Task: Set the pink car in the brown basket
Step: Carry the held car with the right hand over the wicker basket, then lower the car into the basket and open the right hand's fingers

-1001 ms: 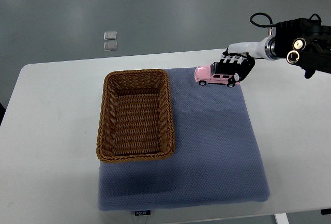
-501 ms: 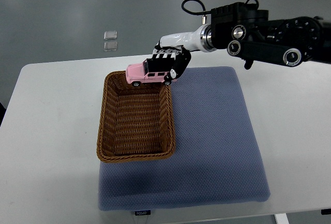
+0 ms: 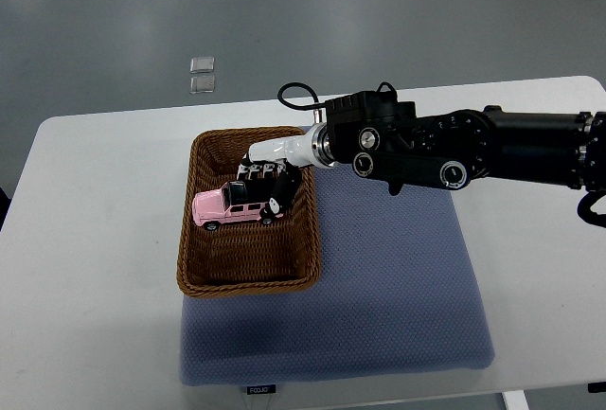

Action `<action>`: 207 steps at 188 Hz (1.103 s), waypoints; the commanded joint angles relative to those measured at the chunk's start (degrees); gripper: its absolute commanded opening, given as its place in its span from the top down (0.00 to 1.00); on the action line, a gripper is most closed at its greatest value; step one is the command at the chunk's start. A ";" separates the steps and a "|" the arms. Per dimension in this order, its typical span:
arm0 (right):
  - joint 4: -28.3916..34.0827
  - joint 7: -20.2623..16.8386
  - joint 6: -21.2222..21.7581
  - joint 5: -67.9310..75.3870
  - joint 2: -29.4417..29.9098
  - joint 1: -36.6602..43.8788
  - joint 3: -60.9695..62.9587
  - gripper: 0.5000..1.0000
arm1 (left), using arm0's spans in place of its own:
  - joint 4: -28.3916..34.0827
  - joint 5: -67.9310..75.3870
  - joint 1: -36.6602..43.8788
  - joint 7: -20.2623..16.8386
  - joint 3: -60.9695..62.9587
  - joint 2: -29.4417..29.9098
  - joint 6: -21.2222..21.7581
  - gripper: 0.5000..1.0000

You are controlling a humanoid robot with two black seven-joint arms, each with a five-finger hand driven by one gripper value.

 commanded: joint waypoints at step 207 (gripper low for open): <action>-0.62 2.05 -0.93 3.86 -11.40 -3.94 14.49 0.22 | 0.05 0.00 0.01 0.00 0.00 0.00 0.00 0.00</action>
